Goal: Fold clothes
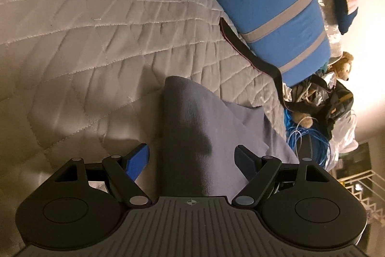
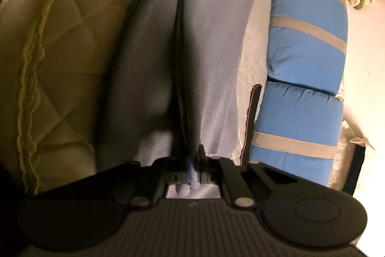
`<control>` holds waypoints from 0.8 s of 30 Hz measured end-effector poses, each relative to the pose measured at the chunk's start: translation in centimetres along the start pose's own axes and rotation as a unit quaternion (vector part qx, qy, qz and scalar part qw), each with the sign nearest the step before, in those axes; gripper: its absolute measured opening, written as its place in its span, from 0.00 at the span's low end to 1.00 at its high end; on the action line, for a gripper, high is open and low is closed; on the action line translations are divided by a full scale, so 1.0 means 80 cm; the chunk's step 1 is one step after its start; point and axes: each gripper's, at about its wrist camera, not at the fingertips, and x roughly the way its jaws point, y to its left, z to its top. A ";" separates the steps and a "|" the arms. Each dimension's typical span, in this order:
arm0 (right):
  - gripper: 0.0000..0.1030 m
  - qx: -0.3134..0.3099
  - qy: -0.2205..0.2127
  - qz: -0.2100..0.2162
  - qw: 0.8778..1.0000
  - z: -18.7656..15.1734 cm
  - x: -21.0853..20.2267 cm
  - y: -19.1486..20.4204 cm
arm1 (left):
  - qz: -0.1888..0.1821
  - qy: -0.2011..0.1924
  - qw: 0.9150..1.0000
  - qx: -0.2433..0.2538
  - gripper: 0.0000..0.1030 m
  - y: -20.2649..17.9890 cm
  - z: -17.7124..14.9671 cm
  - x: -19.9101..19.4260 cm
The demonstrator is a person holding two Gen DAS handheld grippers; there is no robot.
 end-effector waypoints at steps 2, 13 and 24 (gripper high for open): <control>0.04 0.000 0.000 0.000 1.000 -0.005 -0.004 -0.004 | 0.000 0.004 1.000 -0.005 0.75 0.001 0.003 0.004; 0.04 0.008 0.025 0.024 0.999 -0.025 -0.007 -0.009 | 0.018 0.027 0.999 0.008 0.75 -0.017 0.008 0.015; 0.04 0.016 0.039 0.045 0.998 -0.027 0.004 -0.011 | -0.045 0.038 0.998 -0.020 0.69 0.003 0.011 0.032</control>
